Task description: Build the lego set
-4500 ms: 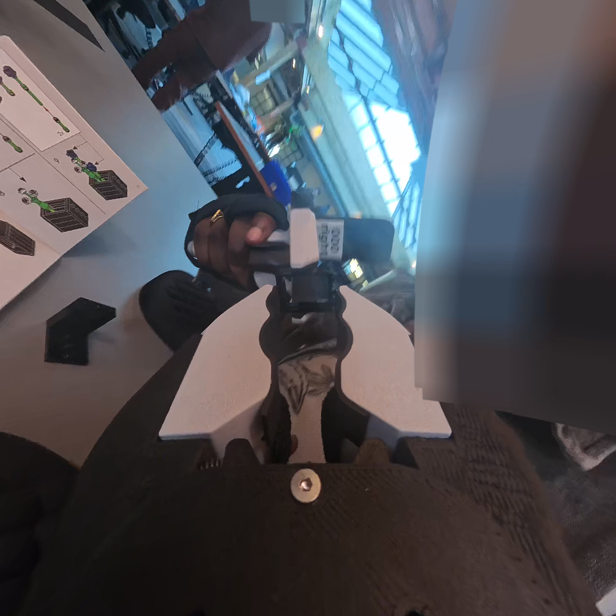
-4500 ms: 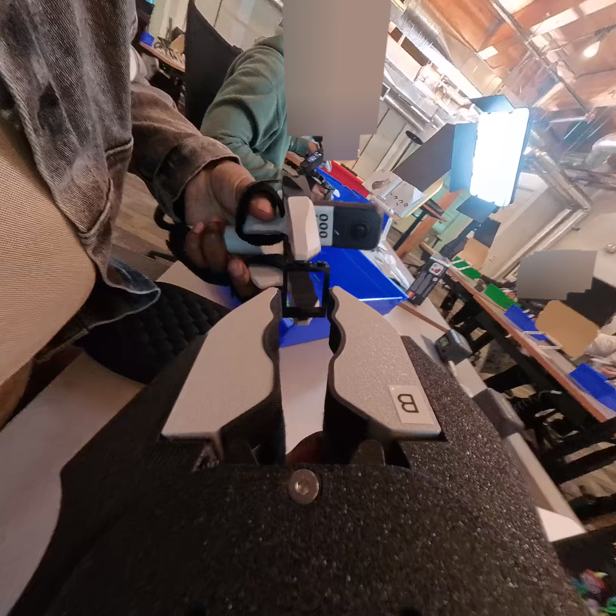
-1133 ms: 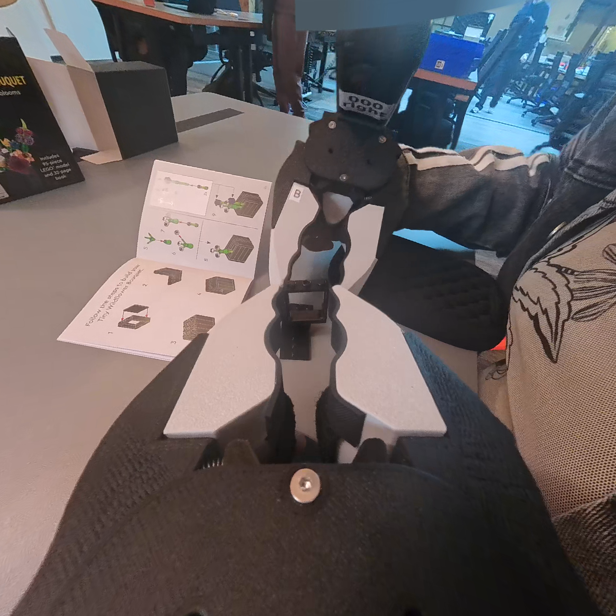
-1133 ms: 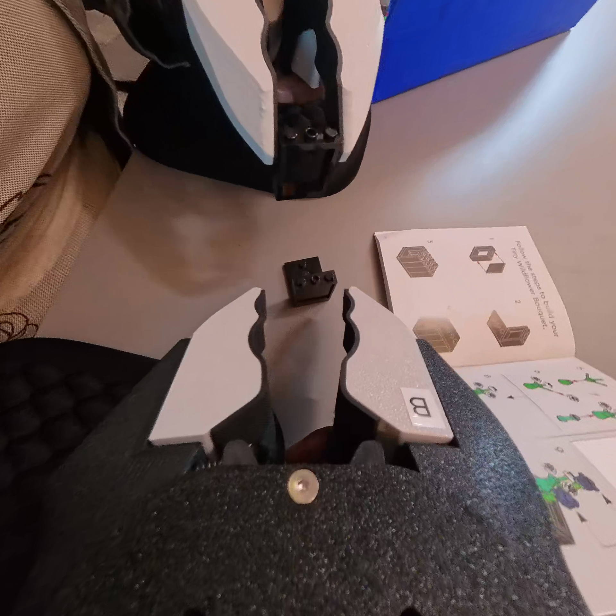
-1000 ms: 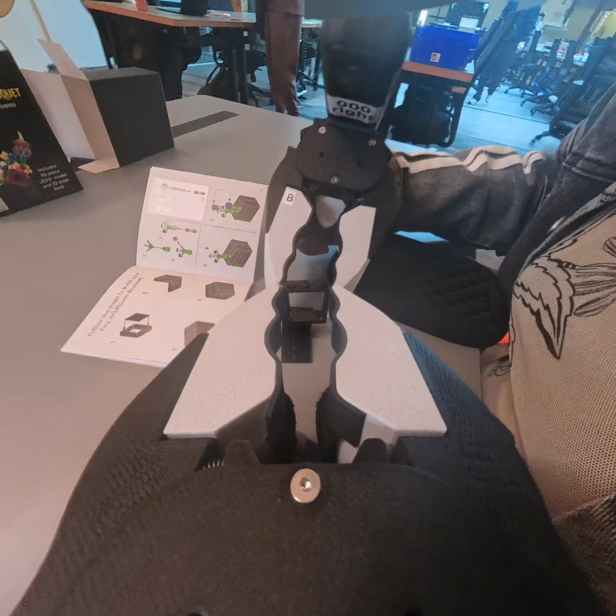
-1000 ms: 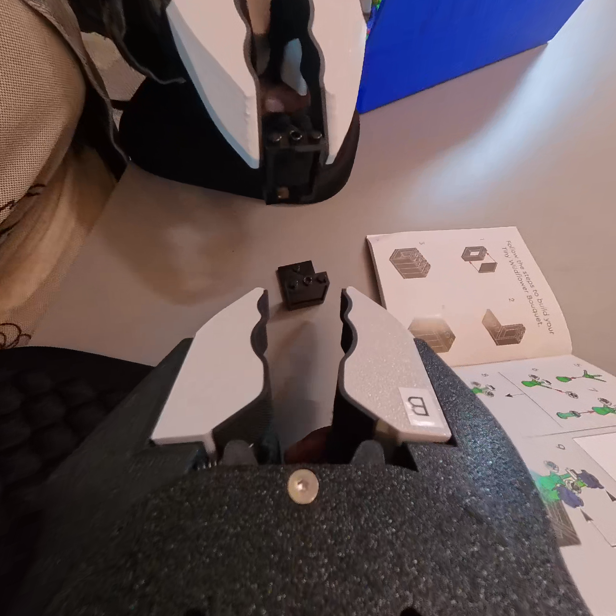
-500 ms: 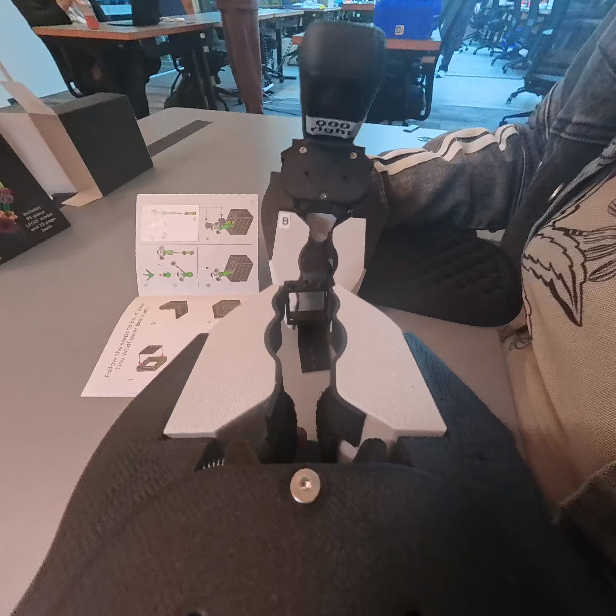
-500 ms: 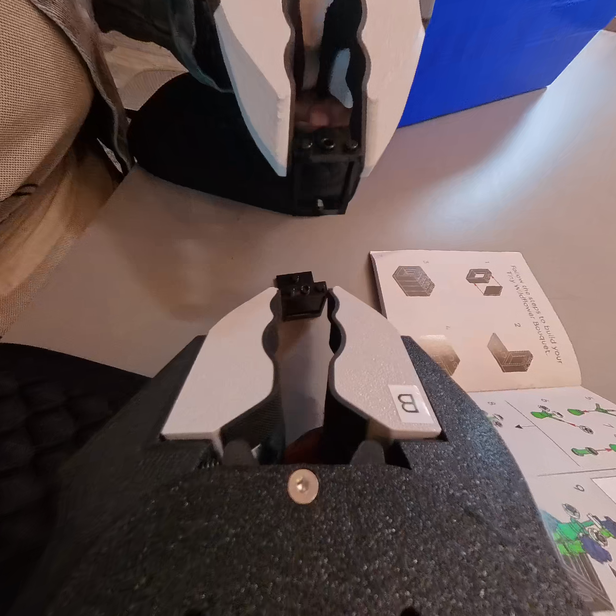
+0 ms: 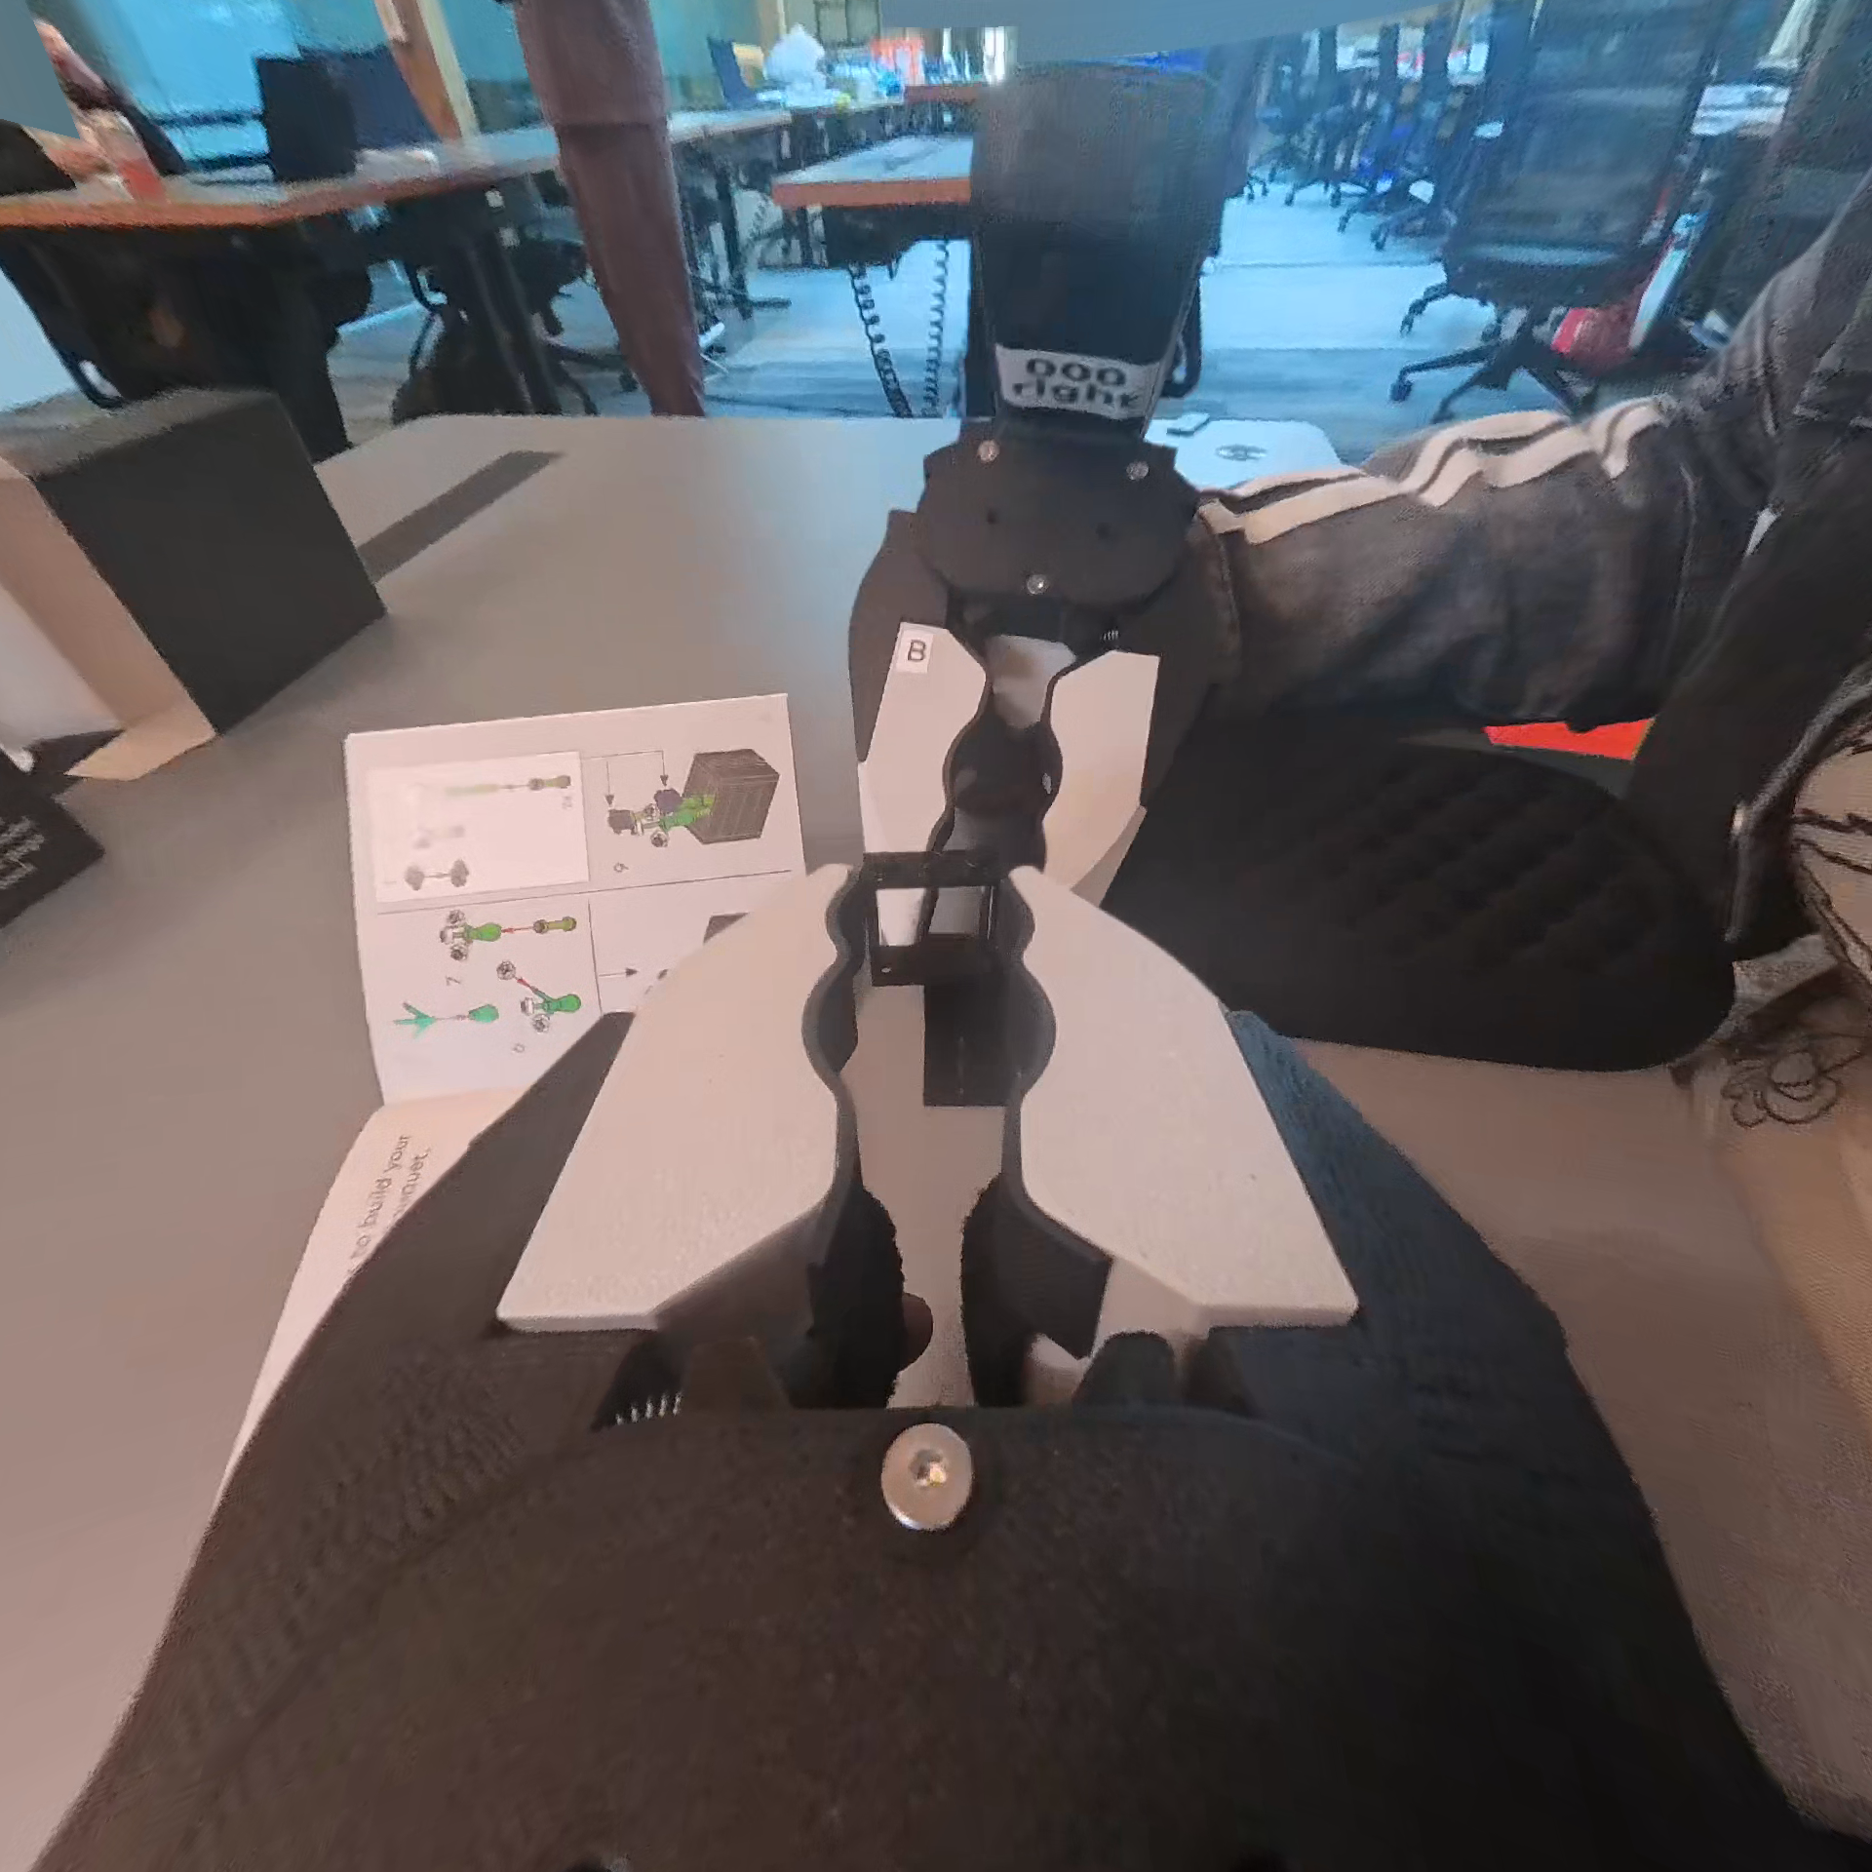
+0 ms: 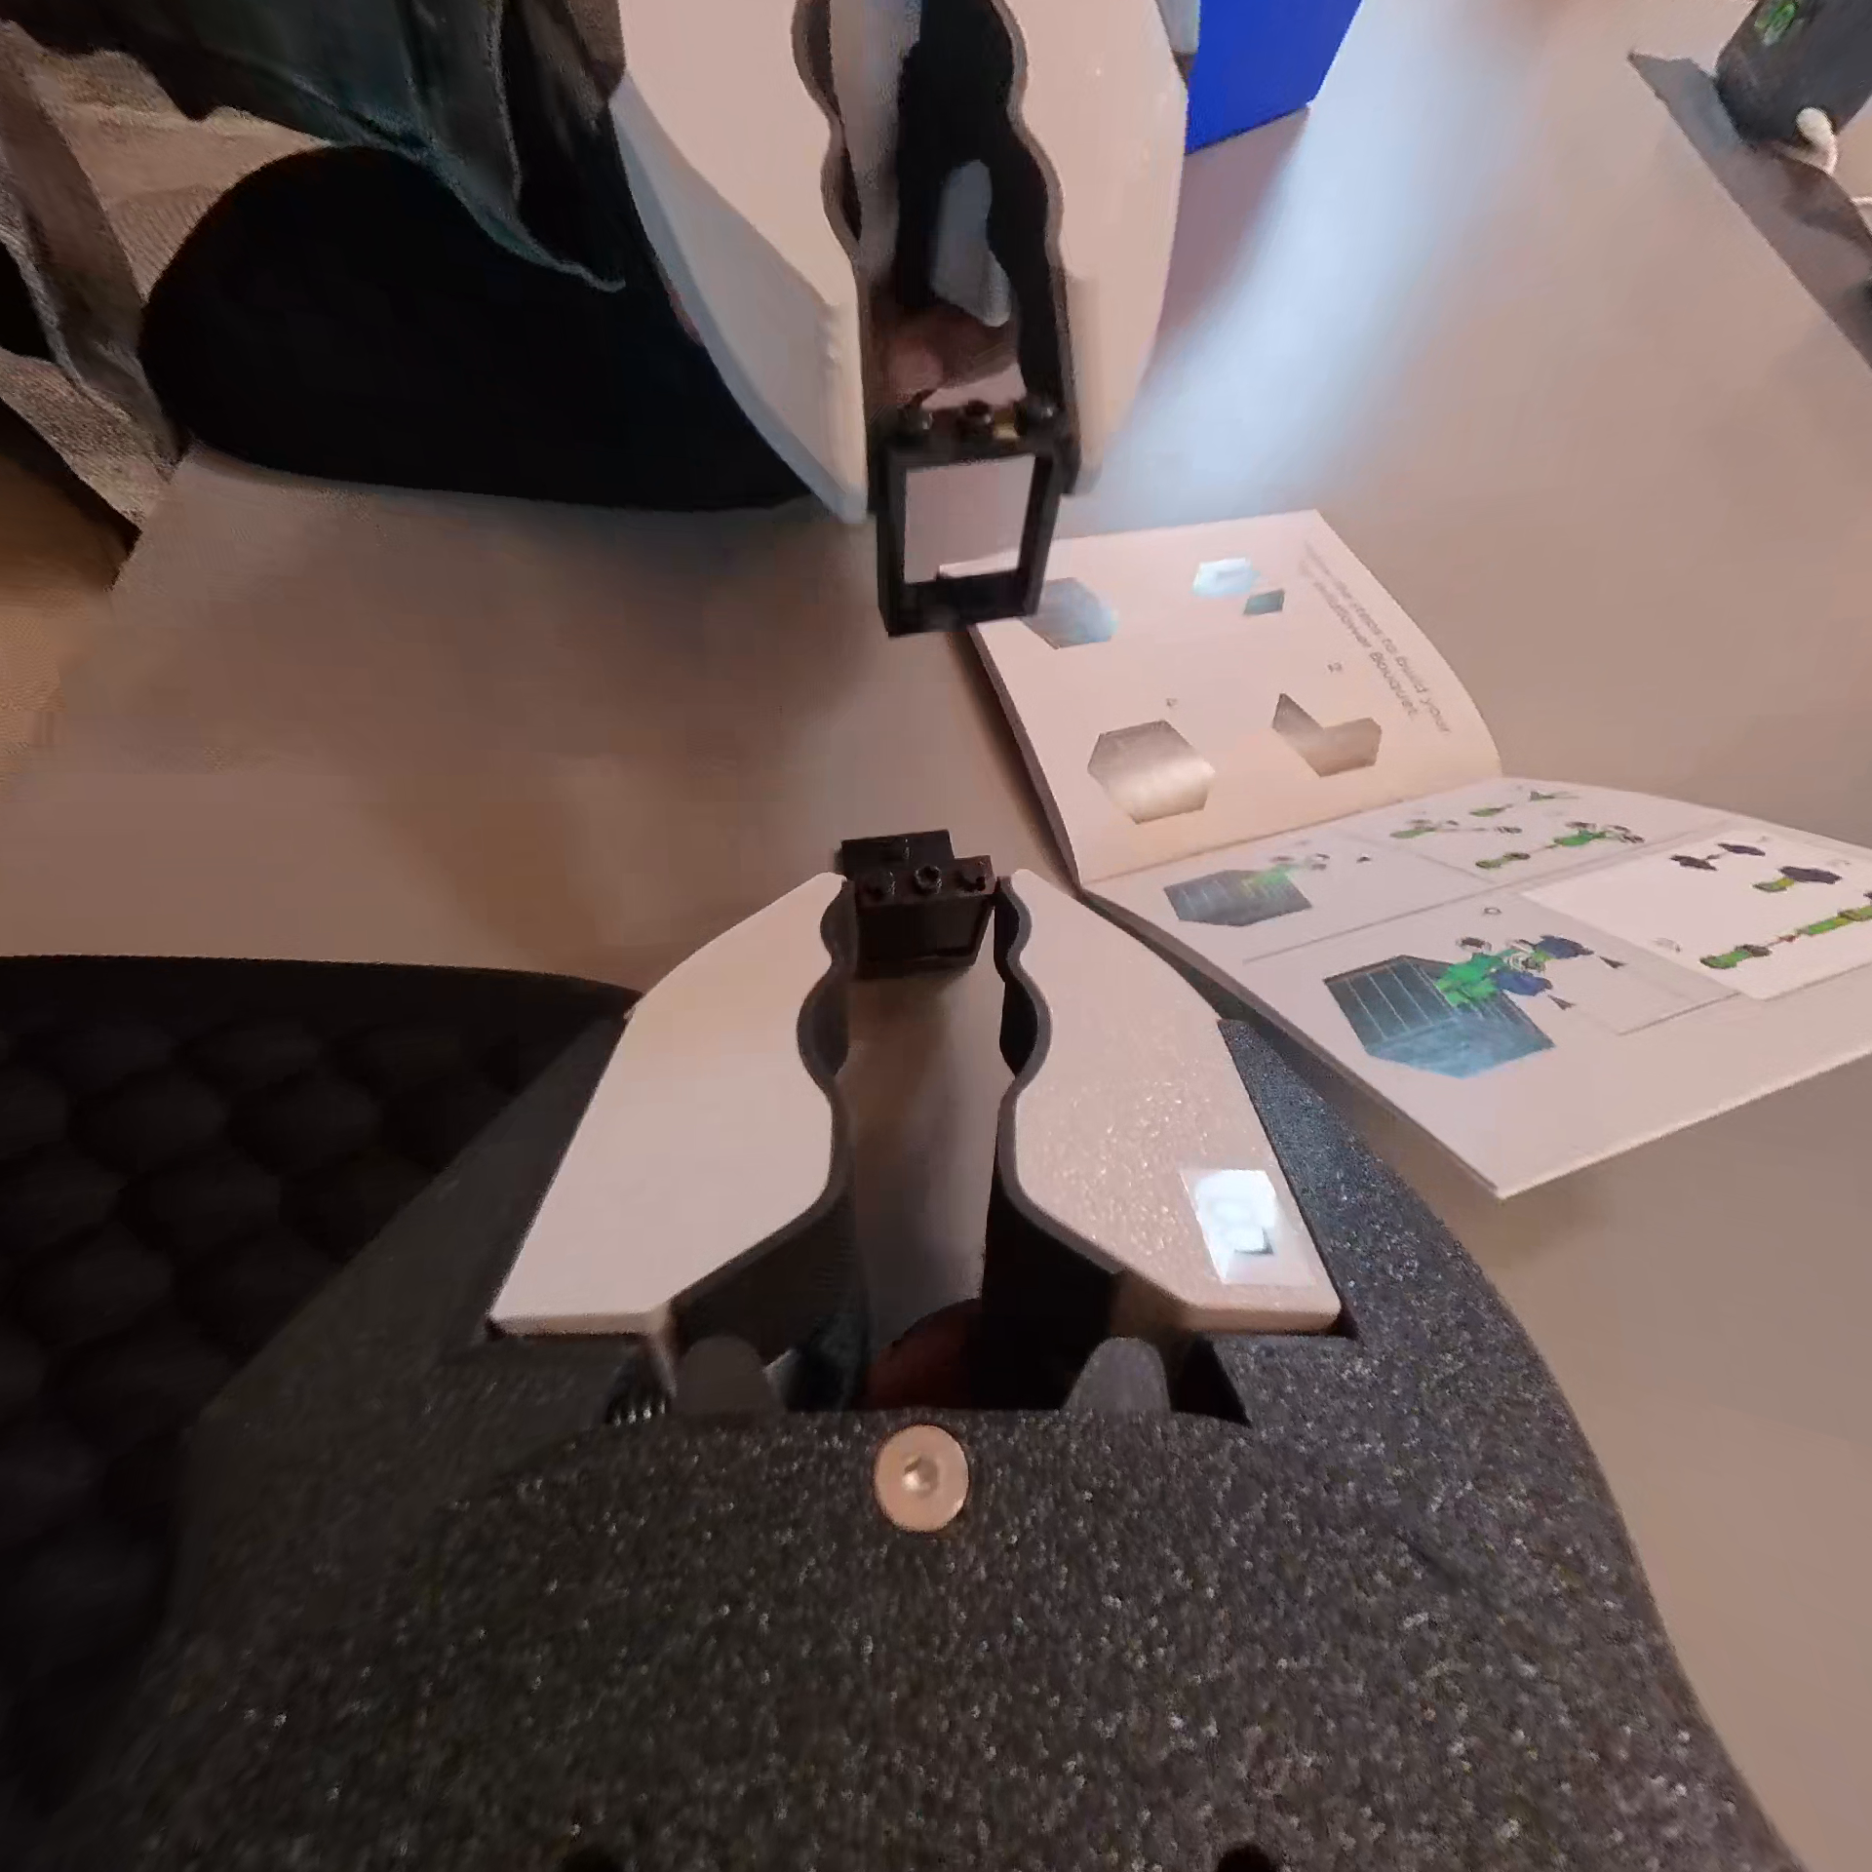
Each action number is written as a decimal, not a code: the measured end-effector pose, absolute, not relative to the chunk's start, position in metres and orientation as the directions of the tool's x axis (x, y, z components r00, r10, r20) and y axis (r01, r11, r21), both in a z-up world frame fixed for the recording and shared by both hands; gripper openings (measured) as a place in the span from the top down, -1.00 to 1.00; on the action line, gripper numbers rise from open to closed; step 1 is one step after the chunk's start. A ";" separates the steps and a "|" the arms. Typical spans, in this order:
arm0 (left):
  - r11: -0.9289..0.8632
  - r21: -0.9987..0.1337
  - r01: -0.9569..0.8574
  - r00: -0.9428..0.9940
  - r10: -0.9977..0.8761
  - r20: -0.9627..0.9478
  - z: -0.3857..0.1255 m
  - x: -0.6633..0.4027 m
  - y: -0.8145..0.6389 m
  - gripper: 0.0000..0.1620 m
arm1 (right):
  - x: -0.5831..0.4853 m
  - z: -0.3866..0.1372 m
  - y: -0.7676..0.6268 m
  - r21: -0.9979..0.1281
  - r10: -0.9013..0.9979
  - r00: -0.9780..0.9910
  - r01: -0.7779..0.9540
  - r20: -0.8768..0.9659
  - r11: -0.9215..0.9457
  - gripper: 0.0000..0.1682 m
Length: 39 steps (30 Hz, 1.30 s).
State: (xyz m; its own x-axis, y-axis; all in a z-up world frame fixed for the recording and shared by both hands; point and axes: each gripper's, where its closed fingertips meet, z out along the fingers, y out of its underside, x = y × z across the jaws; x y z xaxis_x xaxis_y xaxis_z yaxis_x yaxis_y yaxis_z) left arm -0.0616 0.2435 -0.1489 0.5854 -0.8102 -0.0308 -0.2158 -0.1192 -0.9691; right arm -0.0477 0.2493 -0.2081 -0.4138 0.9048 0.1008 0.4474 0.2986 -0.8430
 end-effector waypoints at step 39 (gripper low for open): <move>-0.193 -0.931 -0.310 0.605 -0.796 -0.036 -0.156 0.031 0.221 0.68 | 0.032 -0.137 0.224 -0.868 0.970 -0.237 0.491 -0.055 0.070 0.65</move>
